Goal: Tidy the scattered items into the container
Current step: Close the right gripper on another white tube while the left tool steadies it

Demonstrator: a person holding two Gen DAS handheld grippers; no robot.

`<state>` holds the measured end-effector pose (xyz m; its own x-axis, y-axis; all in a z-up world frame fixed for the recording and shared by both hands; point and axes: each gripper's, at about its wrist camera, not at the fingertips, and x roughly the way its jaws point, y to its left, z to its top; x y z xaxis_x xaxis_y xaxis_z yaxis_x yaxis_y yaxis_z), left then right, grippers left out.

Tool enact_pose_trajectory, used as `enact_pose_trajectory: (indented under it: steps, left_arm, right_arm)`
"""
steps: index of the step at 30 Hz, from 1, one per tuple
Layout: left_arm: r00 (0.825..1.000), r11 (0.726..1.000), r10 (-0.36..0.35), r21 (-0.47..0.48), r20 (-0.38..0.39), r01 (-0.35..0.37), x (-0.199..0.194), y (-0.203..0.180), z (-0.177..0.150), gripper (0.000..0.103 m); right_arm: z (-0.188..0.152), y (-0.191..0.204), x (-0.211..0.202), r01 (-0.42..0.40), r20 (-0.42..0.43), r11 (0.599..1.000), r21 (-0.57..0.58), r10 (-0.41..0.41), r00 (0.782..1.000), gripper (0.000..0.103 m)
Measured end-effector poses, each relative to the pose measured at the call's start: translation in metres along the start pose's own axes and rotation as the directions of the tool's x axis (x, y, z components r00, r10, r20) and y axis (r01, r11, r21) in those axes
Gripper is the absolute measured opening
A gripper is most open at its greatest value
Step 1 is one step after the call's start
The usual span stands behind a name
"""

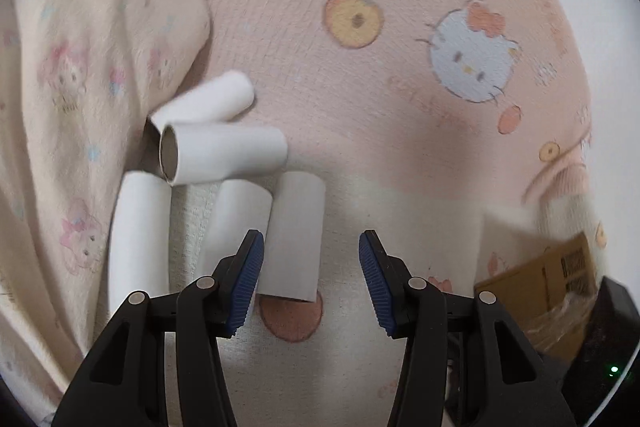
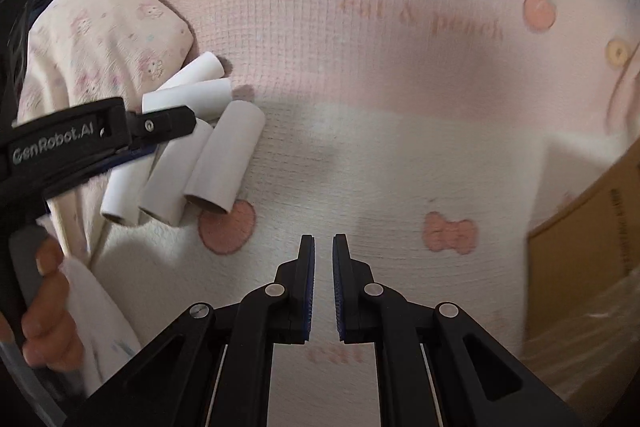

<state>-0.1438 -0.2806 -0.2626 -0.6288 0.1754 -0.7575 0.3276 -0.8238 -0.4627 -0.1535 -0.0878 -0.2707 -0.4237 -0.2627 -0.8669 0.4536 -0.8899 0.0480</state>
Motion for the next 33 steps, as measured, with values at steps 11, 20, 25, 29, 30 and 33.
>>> enact_pose_trajectory:
  steps: [11, 20, 25, 29, 30, 33]
  left_arm:
    - [0.996, 0.996, -0.042, -0.078, -0.080, 0.036, 0.020, 0.010, -0.006, 0.054]
    - [0.992, 0.998, -0.013, -0.060, -0.129, 0.005, 0.038, 0.003, -0.006, 0.047]
    - [0.980, 0.991, -0.087, -0.119, -0.180, 0.066, 0.046, 0.009, -0.010, 0.039]
    - [0.977, 0.992, -0.088, -0.104, -0.197, 0.068, 0.052, 0.004, -0.011, 0.036]
    - [0.976, 0.993, -0.085, -0.097, -0.200, 0.066, 0.054, 0.003, -0.011, 0.036]
    - [0.977, 0.993, -0.082, -0.099, -0.198, 0.063, 0.055, 0.002, -0.011, 0.036]
  right_arm:
    - [0.015, 0.021, 0.028, -0.137, -0.011, 0.990, 0.027, 0.137, 0.991, 0.035]
    - [0.020, 0.024, 0.035, -0.186, 0.001, 0.982, 0.026, 0.186, 0.983, 0.057]
    - [0.025, 0.023, 0.043, -0.213, 0.002, 0.976, 0.044, 0.213, 0.977, 0.057]
    - [0.024, 0.018, 0.051, -0.246, -0.002, 0.965, 0.087, 0.247, 0.969, 0.057]
    - [0.024, 0.019, 0.053, -0.262, -0.003, 0.961, 0.084, 0.263, 0.965, 0.057]
    - [0.026, 0.023, 0.054, -0.250, 0.018, 0.968, 0.041, 0.249, 0.968, 0.057]
